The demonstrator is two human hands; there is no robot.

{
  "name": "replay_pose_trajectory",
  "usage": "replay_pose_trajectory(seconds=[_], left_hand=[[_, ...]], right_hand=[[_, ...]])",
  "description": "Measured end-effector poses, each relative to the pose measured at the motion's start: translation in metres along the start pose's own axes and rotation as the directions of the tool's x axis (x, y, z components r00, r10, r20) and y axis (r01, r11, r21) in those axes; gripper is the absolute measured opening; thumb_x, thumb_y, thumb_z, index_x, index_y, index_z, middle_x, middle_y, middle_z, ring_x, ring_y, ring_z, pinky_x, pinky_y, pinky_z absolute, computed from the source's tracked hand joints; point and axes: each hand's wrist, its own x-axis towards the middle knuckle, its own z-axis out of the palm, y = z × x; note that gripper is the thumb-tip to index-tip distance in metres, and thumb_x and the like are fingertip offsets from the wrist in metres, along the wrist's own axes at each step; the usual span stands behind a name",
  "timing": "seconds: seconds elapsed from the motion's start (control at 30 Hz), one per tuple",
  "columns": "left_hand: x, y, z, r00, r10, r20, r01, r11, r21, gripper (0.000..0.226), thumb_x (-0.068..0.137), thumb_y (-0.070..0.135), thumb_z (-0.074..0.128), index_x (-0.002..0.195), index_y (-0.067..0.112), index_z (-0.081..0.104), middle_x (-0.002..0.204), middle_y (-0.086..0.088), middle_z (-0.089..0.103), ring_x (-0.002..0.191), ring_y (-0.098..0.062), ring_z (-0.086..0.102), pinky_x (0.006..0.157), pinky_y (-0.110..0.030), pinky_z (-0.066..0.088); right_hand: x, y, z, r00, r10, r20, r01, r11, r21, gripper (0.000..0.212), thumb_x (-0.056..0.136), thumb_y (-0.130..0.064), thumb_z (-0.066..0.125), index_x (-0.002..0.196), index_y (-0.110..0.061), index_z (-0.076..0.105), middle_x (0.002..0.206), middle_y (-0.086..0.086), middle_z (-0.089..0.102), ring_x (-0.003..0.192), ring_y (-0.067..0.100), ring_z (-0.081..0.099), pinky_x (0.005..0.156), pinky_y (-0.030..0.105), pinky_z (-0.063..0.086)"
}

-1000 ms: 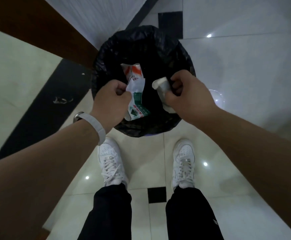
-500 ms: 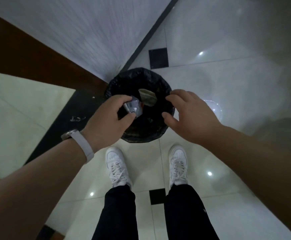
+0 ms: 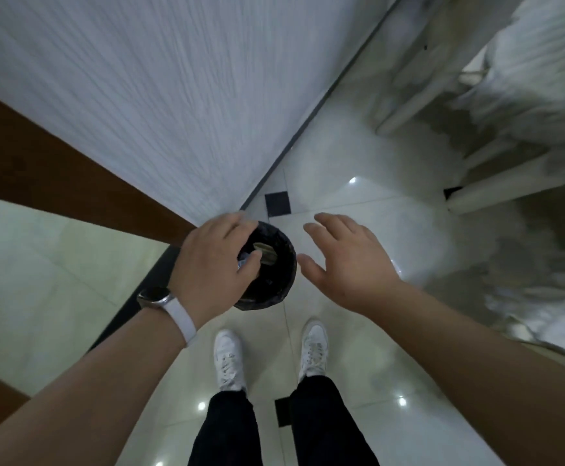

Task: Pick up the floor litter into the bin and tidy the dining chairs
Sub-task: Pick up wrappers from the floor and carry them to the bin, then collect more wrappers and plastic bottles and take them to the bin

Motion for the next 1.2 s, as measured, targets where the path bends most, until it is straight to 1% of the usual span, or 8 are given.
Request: replay_pose_trajectory(seconds=[0.17,0.4,0.57,0.7,0.8,0.97,1.07,1.2], left_hand=[[-0.021,0.049,-0.066,0.986,0.144,-0.084,-0.134,0.985,0.110,0.043,0.089,0.037,0.055,0.124,0.012,0.063,0.128,-0.011,0.062,0.117,-0.031,0.058,0.092,-0.047,0.049],[-0.053,0.105,-0.130,0.917,0.381,-0.119,-0.364,0.920,0.148,0.047,0.091,0.041,0.046,0.123,0.014,0.066,0.129,-0.010,0.062,0.118,-0.030,0.057,0.097,-0.046,0.046],[-0.064,0.132,-0.151,0.784,0.615,-0.087,-0.593,0.783,0.190,0.044,0.090,0.039,0.048,0.118,0.013,0.068,0.125,-0.010,0.064,0.114,-0.032,0.061,0.094,-0.047,0.048],[-0.066,0.173,-0.154,0.682,0.729,-0.058,-0.709,0.679,0.193,0.043,0.090,0.038,0.049,0.120,0.014,0.068,0.123,-0.010,0.066,0.112,-0.031,0.062,0.093,-0.045,0.049],[-0.073,0.218,-0.152,0.587,0.807,-0.057,-0.788,0.587,0.186,0.039,0.088,0.034,0.055,0.118,0.013,0.068,0.119,-0.010,0.067,0.104,-0.032,0.064,0.084,-0.044,0.051],[-0.101,0.289,-0.136,0.449,0.890,-0.073,-0.874,0.455,0.170,0.036,0.086,0.031,0.061,0.116,0.012,0.068,0.117,-0.009,0.066,0.103,-0.032,0.063,0.081,-0.045,0.052],[-0.128,0.333,-0.122,0.412,0.911,-0.026,-0.893,0.409,0.185,0.037,0.085,0.033,0.061,0.115,0.013,0.069,0.117,-0.008,0.067,0.106,-0.029,0.063,0.084,-0.043,0.052],[-0.179,0.403,-0.091,0.355,0.935,0.021,-0.923,0.347,0.168,0.040,0.087,0.037,0.054,0.118,0.016,0.068,0.119,-0.005,0.066,0.108,-0.027,0.062,0.088,-0.042,0.049]], right_hand=[[-0.050,-0.017,-0.073,0.995,-0.029,-0.094,0.022,0.997,-0.078,0.054,0.089,-0.049,0.044,0.122,-0.012,0.064,0.131,0.012,0.061,0.121,0.032,0.055,0.097,0.043,0.045],[-0.140,-0.043,-0.137,0.965,0.126,-0.231,-0.165,0.973,-0.162,0.054,0.091,-0.052,0.042,0.125,-0.014,0.061,0.130,0.010,0.060,0.120,0.031,0.056,0.097,0.042,0.046],[-0.205,-0.056,-0.162,0.908,0.277,-0.315,-0.336,0.930,-0.151,0.055,0.092,-0.053,0.039,0.129,-0.017,0.059,0.133,0.006,0.059,0.122,0.028,0.054,0.098,0.040,0.045],[-0.255,-0.056,-0.182,0.832,0.347,-0.432,-0.433,0.894,-0.117,0.055,0.092,-0.053,0.039,0.127,-0.017,0.061,0.129,0.006,0.061,0.119,0.029,0.056,0.098,0.039,0.044],[-0.298,-0.051,-0.191,0.787,0.394,-0.475,-0.491,0.866,-0.095,0.055,0.093,-0.054,0.039,0.128,-0.017,0.059,0.131,0.007,0.060,0.121,0.030,0.054,0.099,0.041,0.042],[-0.378,-0.033,-0.192,0.686,0.486,-0.541,-0.597,0.801,-0.039,0.054,0.092,-0.054,0.041,0.128,-0.016,0.060,0.131,0.007,0.059,0.121,0.029,0.054,0.099,0.041,0.043],[-0.431,-0.020,-0.186,0.640,0.528,-0.558,-0.644,0.765,-0.013,0.054,0.092,-0.053,0.042,0.128,-0.016,0.060,0.130,0.006,0.060,0.121,0.029,0.054,0.098,0.041,0.043],[-0.519,-0.006,-0.173,0.529,0.593,-0.607,-0.725,0.688,0.041,0.053,0.090,-0.052,0.042,0.124,-0.017,0.063,0.127,0.008,0.063,0.117,0.030,0.058,0.095,0.043,0.047]])
